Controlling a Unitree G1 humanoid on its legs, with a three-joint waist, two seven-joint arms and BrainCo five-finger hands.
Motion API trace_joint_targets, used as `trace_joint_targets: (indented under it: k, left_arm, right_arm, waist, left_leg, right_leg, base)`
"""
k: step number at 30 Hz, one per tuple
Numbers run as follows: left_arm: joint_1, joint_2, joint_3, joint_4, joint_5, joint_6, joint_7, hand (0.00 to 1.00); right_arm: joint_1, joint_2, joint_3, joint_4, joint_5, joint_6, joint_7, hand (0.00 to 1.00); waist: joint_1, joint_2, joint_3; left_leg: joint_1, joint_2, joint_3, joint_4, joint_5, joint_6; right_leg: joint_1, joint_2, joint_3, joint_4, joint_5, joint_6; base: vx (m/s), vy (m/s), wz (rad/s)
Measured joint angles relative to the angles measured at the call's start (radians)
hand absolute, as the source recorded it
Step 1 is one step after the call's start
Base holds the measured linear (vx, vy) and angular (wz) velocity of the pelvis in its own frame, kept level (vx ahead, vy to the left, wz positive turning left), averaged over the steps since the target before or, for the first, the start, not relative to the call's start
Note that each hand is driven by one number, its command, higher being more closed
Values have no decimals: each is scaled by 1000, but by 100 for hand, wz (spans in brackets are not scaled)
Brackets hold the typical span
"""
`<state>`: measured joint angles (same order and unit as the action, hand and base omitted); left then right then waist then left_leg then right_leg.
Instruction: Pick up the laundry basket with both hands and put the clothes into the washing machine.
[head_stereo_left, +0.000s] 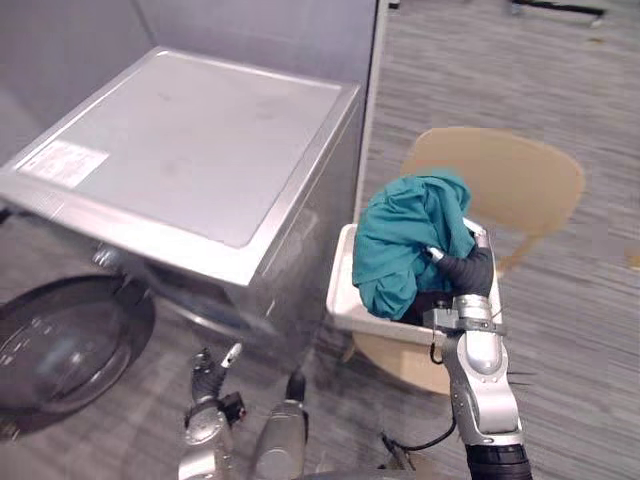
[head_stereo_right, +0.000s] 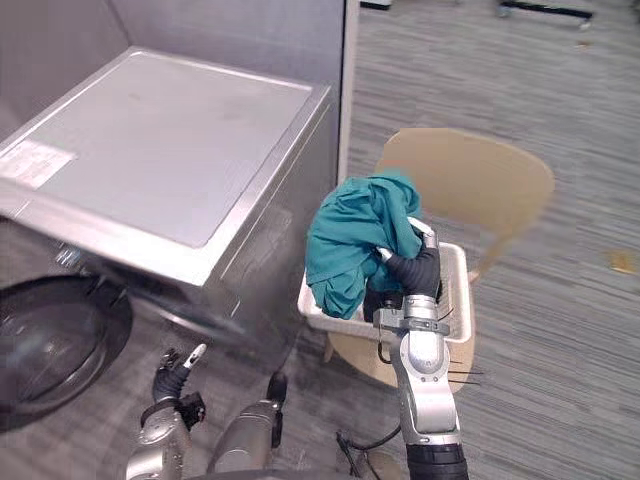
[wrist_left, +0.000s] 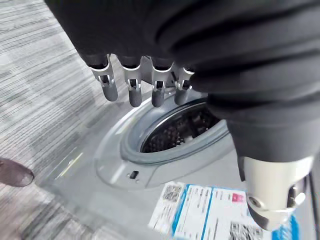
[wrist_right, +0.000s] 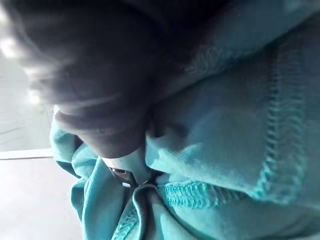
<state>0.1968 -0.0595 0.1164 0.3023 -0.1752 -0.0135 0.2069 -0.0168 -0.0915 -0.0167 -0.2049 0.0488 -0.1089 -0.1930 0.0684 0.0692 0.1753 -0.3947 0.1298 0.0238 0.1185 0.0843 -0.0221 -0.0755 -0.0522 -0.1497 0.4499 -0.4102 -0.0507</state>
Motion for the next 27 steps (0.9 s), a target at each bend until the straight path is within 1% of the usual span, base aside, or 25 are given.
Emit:
trace_joint_targets:
  k: [1,2,3,4,5,6,7,8,9,10,11,12,13,14,16,17,18,22,23,25,26,27]
  left_arm:
    - [12,1,-8,-37,-5,0,-10,0]
    - [40,4,-26,-125,-9,-6,-19,0]
    - [55,12,-38,-203,-9,-24,-36,0]
    - [54,17,-40,-226,-9,-39,-45,0]
    - [40,31,-48,-257,-9,-58,-63,0]
    - [21,48,-68,-277,-9,-76,-82,0]
    - [11,58,-82,-285,-9,-82,-89,0]
    - [-9,77,-112,-292,-8,-85,-101,0]
    - [-59,101,-174,-294,18,-92,-137,0]
    - [-80,114,-202,-294,26,-93,-146,0]
    - [-119,152,-268,-293,44,-98,-164,0]
    - [-145,188,-313,-293,64,-106,-175,0]
    - [-168,228,-353,-291,86,-110,-188,0]
    - [-177,243,-368,-287,101,-112,-191,0]
    - [-198,266,-389,-261,151,-126,-208,0]
    - [-203,270,-392,-255,155,-128,-208,0]
    - [-218,281,-402,-232,177,-129,-208,0]
    - [-225,296,-430,-201,228,-128,-207,0]
    - [-230,298,-441,-184,239,-128,-206,100]
    - [-249,298,-451,-151,278,-125,-199,100]
    - [-263,298,-455,-133,302,-121,-186,100]
    - [-266,295,-455,-130,310,-117,-176,100]
  right_arm:
    - [-5,-3,-12,9,0,5,-1,100]
    - [-6,-5,-22,11,0,5,0,100]
    - [-15,-8,-19,19,-1,5,6,100]
    - [-23,-15,-17,32,-1,5,17,100]
    - [-33,-16,-13,52,-2,7,31,100]
    - [-59,-29,-7,89,-4,7,50,100]
    - [-75,-39,1,113,-4,8,58,100]
    - [-96,-54,7,143,-7,8,69,100]
    - [-124,-78,8,182,-21,9,91,100]
    - [-138,-86,9,201,-24,9,99,100]
    - [-169,-96,22,245,-26,10,112,100]
    - [-193,-93,38,274,-27,10,121,100]
    - [-216,-88,70,302,-30,11,133,100]
    - [-220,-87,92,305,-32,14,141,100]
    - [-232,-86,191,305,-33,15,180,100]
    - [-238,-83,216,305,-33,15,187,100]
    - [-249,-68,261,305,-33,18,201,100]
    - [-264,-21,324,309,-30,21,219,100]
    - [-264,-20,351,309,-21,21,220,100]
    - [-264,-19,384,309,-5,23,223,100]
    - [-264,-19,405,309,7,23,224,0]
    - [-264,-19,423,309,34,23,232,0]
  waist:
    - [1,-5,0]
    - [-2,-14,-3]
    - [1,-4,-6]
    - [1,0,-8]
    - [0,5,-12]
    - [0,12,-16]
    - [-2,20,-22]
    - [-4,24,-24]
    - [-13,33,-30]
    - [-25,36,-32]
    - [-41,40,-42]
    - [-48,37,-50]
    - [-41,22,-51]
    - [-36,18,-54]
    - [-25,15,-65]
    - [-24,16,-65]
    - [-24,15,-65]
    - [-24,9,-69]
    - [-24,6,-71]
    - [-24,1,-75]
    - [-26,-3,-77]
    - [-27,-6,-78]
  left_leg:
    - [8,-6,35,35,0,0]
    - [11,-10,71,128,-3,1]
    - [33,-7,65,218,-23,-20]
    - [54,-5,60,252,-52,-36]
    - [109,-1,58,282,-115,-44]
    - [175,7,61,270,-151,-48]
    - [208,10,63,246,-162,-48]
    - [262,11,63,186,-167,-52]
    - [333,15,61,28,-153,-61]
    - [350,16,58,-24,-139,-80]
    - [360,24,54,-92,-129,-95]
    - [364,28,49,-118,-133,-98]
    - [364,24,46,-124,-129,-93]
    - [365,17,48,-121,-128,-91]
    - [371,-9,45,-119,-119,-76]
    - [371,-14,43,-119,-116,-72]
    - [369,-25,35,-119,-108,-62]
    - [369,-30,32,-119,-101,-58]
    - [369,-30,31,-119,-99,-58]
    - [369,-31,29,-120,-94,-62]
    - [369,-28,28,-122,-91,-65]
    - [368,-25,28,-124,-89,-68]
  right_leg:
    - [-5,-11,-18,-9,16,-4]
    - [-18,-25,-50,-37,52,-13]
    - [-27,-22,-70,-81,96,-22]
    - [-29,-20,-81,-106,117,-25]
    - [-28,-15,-100,-155,157,-28]
    - [-24,-5,-115,-210,200,-31]
    - [-22,1,-125,-236,220,-31]
    - [-19,10,-137,-266,244,-29]
    - [-19,21,-184,-295,270,-22]
    - [-21,24,-206,-298,275,-19]
    - [-28,31,-243,-296,280,-11]
    - [-37,33,-256,-294,286,-4]
    - [-39,23,-256,-295,300,4]
    - [-38,17,-252,-295,304,9]
    - [-33,-4,-249,-288,312,22]
    - [-33,-9,-249,-286,314,25]
    - [-33,-20,-251,-281,317,29]
    - [-34,-25,-249,-277,324,30]
    - [-34,-24,-249,-276,325,29]
    - [-35,-20,-249,-275,326,27]
    - [-35,-16,-249,-275,328,25]
    - [-37,-14,-248,-275,329,23]
  base:
    - [-295,-169,108]
    - [-317,-182,79]
    - [-242,-118,69]
    - [-225,-54,54]
    - [-211,-22,51]
    - [-201,-8,46]
    - [-189,19,37]
    - [-180,39,59]
    - [-180,55,75]
    - [-193,86,101]
    - [-191,120,78]
    - [-190,149,57]
    - [-134,116,16]
    - [-109,115,1]
    - [-96,116,7]
    - [-92,126,16]
    - [-75,91,14]
    - [-65,36,4]
    - [-54,-11,0]
    - [-39,-17,-1]
    - [-35,-35,-3]
    - [-35,-44,-3]
